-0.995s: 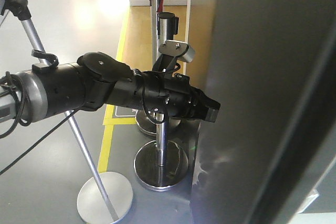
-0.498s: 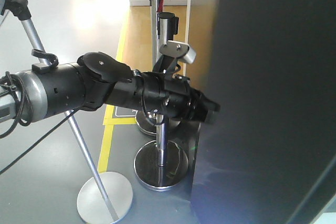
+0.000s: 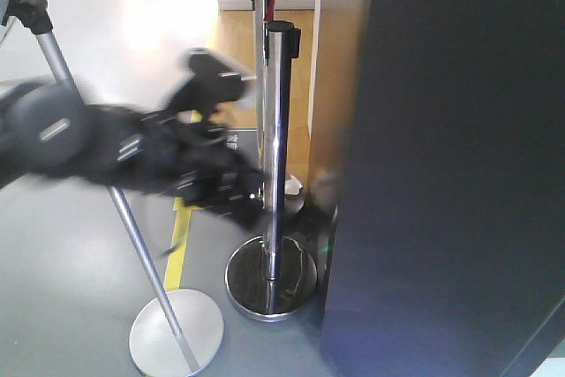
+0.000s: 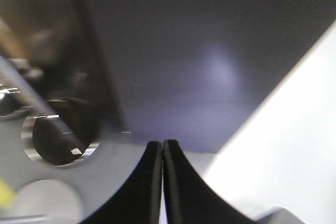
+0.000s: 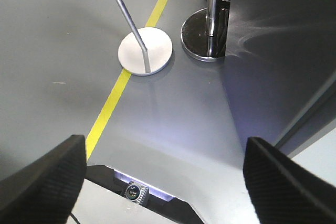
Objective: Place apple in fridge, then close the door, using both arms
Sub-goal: 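Pull the left gripper back from the closed door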
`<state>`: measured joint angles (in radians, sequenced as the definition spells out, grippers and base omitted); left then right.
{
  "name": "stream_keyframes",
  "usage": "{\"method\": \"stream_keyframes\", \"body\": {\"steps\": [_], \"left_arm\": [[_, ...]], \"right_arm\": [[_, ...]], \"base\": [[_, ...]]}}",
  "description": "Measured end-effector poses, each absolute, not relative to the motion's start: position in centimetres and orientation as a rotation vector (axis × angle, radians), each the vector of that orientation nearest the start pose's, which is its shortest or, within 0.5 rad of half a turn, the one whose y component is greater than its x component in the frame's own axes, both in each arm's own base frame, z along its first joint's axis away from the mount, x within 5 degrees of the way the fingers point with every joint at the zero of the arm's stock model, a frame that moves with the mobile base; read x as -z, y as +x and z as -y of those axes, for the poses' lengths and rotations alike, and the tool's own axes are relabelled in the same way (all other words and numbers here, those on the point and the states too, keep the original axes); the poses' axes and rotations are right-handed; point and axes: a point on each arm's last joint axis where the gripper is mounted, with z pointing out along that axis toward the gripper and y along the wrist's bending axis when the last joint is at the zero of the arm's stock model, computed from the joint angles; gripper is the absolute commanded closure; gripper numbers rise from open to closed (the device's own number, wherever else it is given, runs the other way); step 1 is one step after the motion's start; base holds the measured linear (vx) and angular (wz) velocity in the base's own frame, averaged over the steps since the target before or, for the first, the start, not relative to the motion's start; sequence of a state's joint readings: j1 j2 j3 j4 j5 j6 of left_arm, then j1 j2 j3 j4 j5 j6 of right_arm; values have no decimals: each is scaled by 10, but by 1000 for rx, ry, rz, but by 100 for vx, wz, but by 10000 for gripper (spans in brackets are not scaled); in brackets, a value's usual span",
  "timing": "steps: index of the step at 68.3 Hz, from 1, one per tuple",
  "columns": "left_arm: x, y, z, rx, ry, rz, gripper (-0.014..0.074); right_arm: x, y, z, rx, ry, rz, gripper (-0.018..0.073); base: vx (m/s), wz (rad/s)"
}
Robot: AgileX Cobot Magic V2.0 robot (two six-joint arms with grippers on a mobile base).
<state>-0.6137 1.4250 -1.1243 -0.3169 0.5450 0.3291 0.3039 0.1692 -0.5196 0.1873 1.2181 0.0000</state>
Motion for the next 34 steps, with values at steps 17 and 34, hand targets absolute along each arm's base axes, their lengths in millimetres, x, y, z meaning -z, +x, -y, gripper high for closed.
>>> {"method": "stream_keyframes", "body": {"steps": [17, 34], "left_arm": [[-316, 207, 143, 299, 671, -2191, 603], [-324, 196, 117, 133, 535, -2247, 603]], "right_arm": [[-272, 5, -18, -387, -368, -2335, -24], [-272, 5, -18, -386, -367, -2333, -24]], "base": [[0, 0], [0, 0]]}}
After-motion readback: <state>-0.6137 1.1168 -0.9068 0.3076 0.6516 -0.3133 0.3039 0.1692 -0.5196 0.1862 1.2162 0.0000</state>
